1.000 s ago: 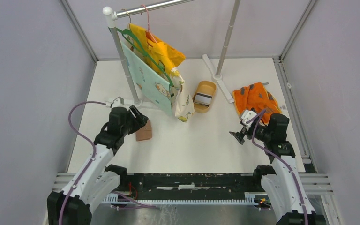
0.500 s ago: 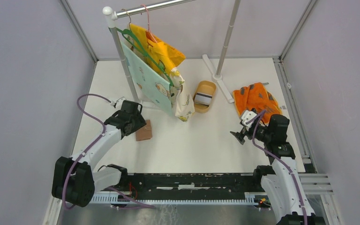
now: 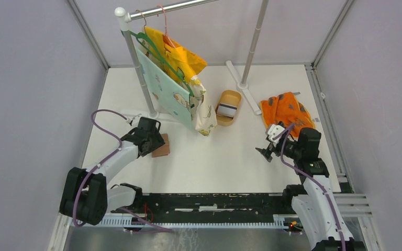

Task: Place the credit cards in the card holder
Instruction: Pick up the card holder from the center of the board.

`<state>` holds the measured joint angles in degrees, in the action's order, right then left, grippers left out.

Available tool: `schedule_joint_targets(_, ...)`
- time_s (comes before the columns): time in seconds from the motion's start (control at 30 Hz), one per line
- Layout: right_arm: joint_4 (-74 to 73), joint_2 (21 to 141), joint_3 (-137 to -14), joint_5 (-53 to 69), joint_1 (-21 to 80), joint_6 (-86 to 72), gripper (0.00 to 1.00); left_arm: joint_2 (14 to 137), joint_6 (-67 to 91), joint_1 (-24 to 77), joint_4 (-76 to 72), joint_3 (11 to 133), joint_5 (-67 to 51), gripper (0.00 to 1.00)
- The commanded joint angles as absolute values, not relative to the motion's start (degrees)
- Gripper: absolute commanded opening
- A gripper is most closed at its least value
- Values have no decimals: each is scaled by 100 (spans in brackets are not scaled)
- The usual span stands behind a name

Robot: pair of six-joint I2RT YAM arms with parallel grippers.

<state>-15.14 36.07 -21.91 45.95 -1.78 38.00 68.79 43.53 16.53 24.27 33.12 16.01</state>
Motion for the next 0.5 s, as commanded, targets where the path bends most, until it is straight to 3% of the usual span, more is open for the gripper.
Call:
schedule_joint_targets(0.0,-1343,3608,-2180,4553,-92,3920,98,6700,4245,1694,2118,3182,1718,73)
schedule_joint_targets(0.17,-1368,3504,-2146,4601,-89,3946,98,6706,4378,1714,2089,3010,1661,71)
schedule_joint_targets(0.47,-1397,3463,-2154,4684,-88,3973,98,6564,4493,1713,2059,2791,1495,54)
